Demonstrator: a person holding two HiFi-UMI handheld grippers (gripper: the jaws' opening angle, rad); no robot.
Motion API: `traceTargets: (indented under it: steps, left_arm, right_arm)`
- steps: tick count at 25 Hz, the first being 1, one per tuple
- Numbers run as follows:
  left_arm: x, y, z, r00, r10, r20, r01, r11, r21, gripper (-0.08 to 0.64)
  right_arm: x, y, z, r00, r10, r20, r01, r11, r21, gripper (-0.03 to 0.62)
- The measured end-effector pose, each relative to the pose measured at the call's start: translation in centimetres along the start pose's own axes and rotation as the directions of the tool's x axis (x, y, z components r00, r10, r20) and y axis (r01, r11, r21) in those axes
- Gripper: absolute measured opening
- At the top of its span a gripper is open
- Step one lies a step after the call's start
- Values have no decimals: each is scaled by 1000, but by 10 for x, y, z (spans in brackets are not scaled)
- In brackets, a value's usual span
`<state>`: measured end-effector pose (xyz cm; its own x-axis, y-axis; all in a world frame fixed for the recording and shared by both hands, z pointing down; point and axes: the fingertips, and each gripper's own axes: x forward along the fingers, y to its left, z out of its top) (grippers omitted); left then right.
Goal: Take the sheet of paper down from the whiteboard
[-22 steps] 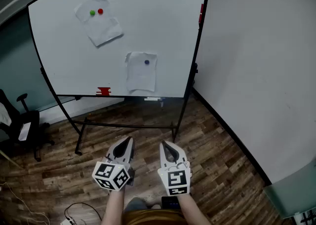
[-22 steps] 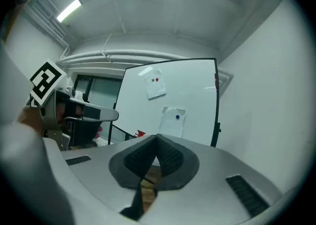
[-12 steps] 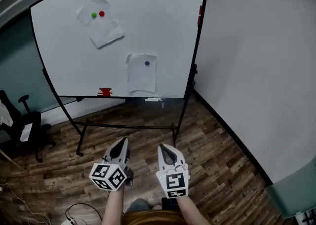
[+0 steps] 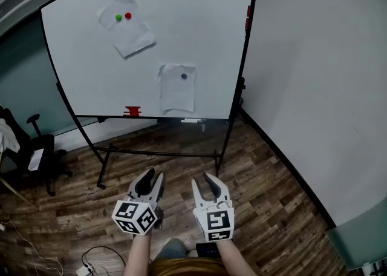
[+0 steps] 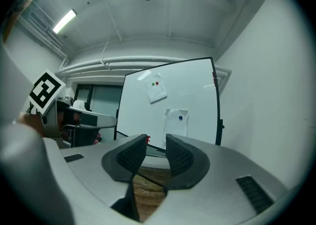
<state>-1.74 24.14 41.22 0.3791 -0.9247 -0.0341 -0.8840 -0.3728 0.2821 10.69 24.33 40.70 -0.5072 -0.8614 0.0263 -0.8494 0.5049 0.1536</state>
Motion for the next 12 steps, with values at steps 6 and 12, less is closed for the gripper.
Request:
traceTargets:
  steps: [6, 12]
  left_arm:
    - [9, 9, -3, 1000, 25, -12, -25, 1000, 6, 140]
    - [39, 25, -4, 999, 32, 0, -32, 999, -2, 138]
  right_arm:
    - [10, -7, -8, 1000, -4, -18, 4, 1000, -4, 149]
    - [39, -26, -15, 1000, -19, -25, 18, 1000, -9, 146]
